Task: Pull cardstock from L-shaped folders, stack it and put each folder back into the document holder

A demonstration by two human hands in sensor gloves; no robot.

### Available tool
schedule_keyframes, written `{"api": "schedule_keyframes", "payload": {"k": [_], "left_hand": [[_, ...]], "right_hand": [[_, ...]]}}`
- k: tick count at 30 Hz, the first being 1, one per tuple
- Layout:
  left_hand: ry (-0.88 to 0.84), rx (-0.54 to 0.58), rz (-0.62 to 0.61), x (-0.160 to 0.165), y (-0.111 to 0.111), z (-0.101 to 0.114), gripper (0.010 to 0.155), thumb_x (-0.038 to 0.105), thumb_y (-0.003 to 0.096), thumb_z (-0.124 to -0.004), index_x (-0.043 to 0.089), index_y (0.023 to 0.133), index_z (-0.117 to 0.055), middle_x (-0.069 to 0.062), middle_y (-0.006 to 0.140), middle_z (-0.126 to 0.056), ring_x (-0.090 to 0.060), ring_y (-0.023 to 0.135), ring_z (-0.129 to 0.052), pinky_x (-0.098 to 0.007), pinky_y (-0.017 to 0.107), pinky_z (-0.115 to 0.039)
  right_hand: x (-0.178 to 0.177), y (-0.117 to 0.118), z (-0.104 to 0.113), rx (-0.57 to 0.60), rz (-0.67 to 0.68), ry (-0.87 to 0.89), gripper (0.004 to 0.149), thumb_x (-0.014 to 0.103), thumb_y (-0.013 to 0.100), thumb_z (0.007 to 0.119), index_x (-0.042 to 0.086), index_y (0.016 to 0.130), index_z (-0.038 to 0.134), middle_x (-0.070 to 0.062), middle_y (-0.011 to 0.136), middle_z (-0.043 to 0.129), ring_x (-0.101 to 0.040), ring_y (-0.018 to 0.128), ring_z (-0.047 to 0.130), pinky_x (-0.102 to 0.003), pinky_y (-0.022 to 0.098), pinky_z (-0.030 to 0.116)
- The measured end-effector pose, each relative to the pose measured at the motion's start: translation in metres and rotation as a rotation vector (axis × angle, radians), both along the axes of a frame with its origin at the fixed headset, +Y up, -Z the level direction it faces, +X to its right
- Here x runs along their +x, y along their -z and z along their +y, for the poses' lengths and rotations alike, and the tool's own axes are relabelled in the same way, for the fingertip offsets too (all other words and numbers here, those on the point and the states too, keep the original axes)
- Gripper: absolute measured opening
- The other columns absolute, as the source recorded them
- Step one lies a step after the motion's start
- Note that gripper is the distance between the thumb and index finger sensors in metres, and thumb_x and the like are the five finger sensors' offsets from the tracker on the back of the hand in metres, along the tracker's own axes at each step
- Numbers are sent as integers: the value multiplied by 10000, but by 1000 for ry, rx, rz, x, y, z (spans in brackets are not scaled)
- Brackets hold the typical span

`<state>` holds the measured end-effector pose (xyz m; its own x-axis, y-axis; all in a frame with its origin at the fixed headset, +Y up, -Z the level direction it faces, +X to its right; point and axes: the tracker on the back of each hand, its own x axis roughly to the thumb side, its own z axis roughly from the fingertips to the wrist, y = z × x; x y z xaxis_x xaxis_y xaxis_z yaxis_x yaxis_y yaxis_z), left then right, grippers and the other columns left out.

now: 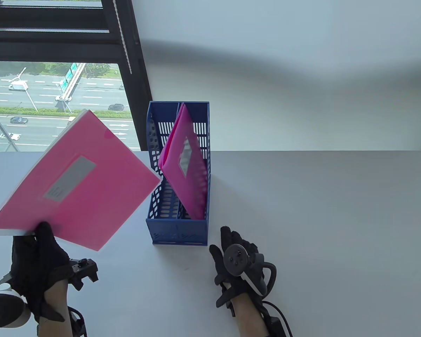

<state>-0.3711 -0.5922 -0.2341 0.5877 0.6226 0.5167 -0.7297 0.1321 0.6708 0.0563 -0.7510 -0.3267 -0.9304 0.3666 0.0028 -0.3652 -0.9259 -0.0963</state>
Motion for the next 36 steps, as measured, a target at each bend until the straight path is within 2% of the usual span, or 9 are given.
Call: {"api": "schedule_keyframes", "payload": {"k": [7,10,11,13,18,28,31,34,36], "left_hand": [[104,-116,-92,-8,15,-20,423,378,598,-674,218,981,-759,51,786,-881,-301,823,-873,-604,792,-424],[142,-166,-212,-1,27,-30,422,380,596,-677,220,978,-762,49,785,-882,-303,826,-870,-609,794,-419],[158,-190,-244,2,31,-35,422,381,596,-676,222,978,-760,52,784,-881,-301,825,-871,-608,794,-418],[165,-223,-294,11,38,-48,422,384,595,-676,226,977,-759,55,784,-882,-297,824,-874,-606,795,-421],[180,-304,-398,28,51,-72,422,381,595,-679,218,976,-761,50,782,-881,-301,822,-872,-609,792,-419],[138,-407,-537,46,67,-100,425,380,596,-677,204,975,-753,47,779,-878,-308,809,-874,-613,781,-432],[105,-425,-576,48,72,-107,425,382,596,-673,203,973,-751,49,777,-875,-306,802,-878,-612,773,-462],[71,-450,-641,52,76,-113,428,381,597,-670,192,973,-745,44,776,-874,-311,789,-884,-612,758,-503],[38,-458,-671,51,79,-117,434,385,598,-679,184,976,-746,42,781,-877,-313,776,-902,-605,747,-537]], "right_hand": [[3,-3,4,43,-6,20,678,666,587,628,334,1154,460,-3,1154,600,-316,1058,552,-548,793,431],[6,-7,10,158,10,66,643,670,594,610,341,1136,503,49,1107,669,-261,1056,592,-534,810,423],[7,-9,14,259,10,97,615,653,591,629,338,1115,556,55,1065,726,-250,1025,647,-533,800,450],[7,-12,19,309,21,144,570,622,588,652,325,1075,634,63,978,816,-236,953,743,-537,786,480],[10,-13,23,264,81,293,551,635,598,629,345,1066,637,109,933,841,-193,922,782,-528,794,490],[6,0,3,32,420,1047,609,669,582,631,332,1089,609,73,980,806,-232,893,811,-533,803,483],[2,2,-1,-50,485,1189,585,590,611,735,323,1106,572,38,1026,769,-223,818,889,-523,798,514],[0,3,0,-38,478,1158,488,417,628,808,327,1068,618,62,984,816,-141,708,972,-489,781,586],[1,2,1,-22,451,1163,449,365,620,819,326,1038,660,78,941,853,-122,696,987,-480,780,598]]}}
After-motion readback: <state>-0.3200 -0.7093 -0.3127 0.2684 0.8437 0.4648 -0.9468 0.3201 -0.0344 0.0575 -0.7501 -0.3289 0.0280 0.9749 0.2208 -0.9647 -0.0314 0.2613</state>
